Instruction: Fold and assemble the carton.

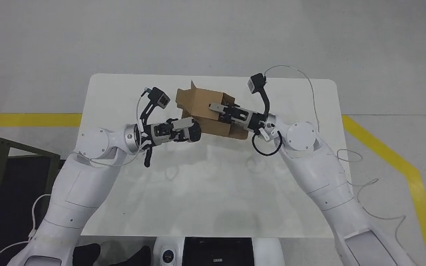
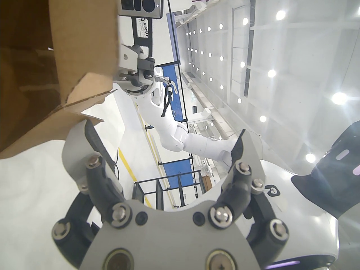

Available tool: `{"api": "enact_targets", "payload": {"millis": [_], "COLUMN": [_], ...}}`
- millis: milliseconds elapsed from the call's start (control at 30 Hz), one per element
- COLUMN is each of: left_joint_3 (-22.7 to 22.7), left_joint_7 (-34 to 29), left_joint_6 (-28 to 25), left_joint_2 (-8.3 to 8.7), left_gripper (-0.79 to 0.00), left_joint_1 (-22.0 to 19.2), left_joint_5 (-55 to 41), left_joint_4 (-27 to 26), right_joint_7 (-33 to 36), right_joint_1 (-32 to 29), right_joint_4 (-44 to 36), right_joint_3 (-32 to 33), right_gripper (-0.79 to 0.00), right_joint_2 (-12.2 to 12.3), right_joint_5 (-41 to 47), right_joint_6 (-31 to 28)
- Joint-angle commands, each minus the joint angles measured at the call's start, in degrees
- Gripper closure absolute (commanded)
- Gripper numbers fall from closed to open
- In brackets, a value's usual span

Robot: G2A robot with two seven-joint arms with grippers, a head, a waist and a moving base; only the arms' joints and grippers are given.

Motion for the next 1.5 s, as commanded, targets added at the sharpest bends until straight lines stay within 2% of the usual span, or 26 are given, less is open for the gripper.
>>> {"api": "enact_targets", "payload": {"millis": [0,500,1100,1300,1467], "left_joint_3": [0.33,-0.41,-2.25,-6.5,-10.56], "left_joint_7": [0.0,0.04,-1.05,-1.35,-1.45], "left_joint_6": [0.04,-0.28,0.55,0.28,0.01], "left_joint_2": [-0.09,-0.31,-0.32,0.44,1.13], "left_gripper": [-0.785,-0.785,-0.785,-0.785,-0.785], "left_joint_1": [-0.05,-0.92,0.04,1.45,3.43], "left_joint_5": [-0.01,0.05,-2.97,-1.9,-1.78], "left_joint_4": [0.33,1.76,1.66,2.51,3.39], "right_joint_7": [0.0,2.37,2.59,8.04,15.53], "right_joint_1": [-0.16,-1.67,-1.05,-0.15,0.76], "right_joint_4": [-0.33,-2.62,-0.81,2.0,4.38], "right_joint_3": [0.01,-0.77,0.04,2.05,3.66], "right_gripper": [0.0,0.0,0.0,0.0,0.0], "right_joint_2": [-0.05,-0.34,-0.59,-0.08,0.39], "right_joint_5": [0.26,1.65,2.06,4.36,8.12], "right_joint_6": [0.09,0.77,0.08,0.32,-0.56]}}
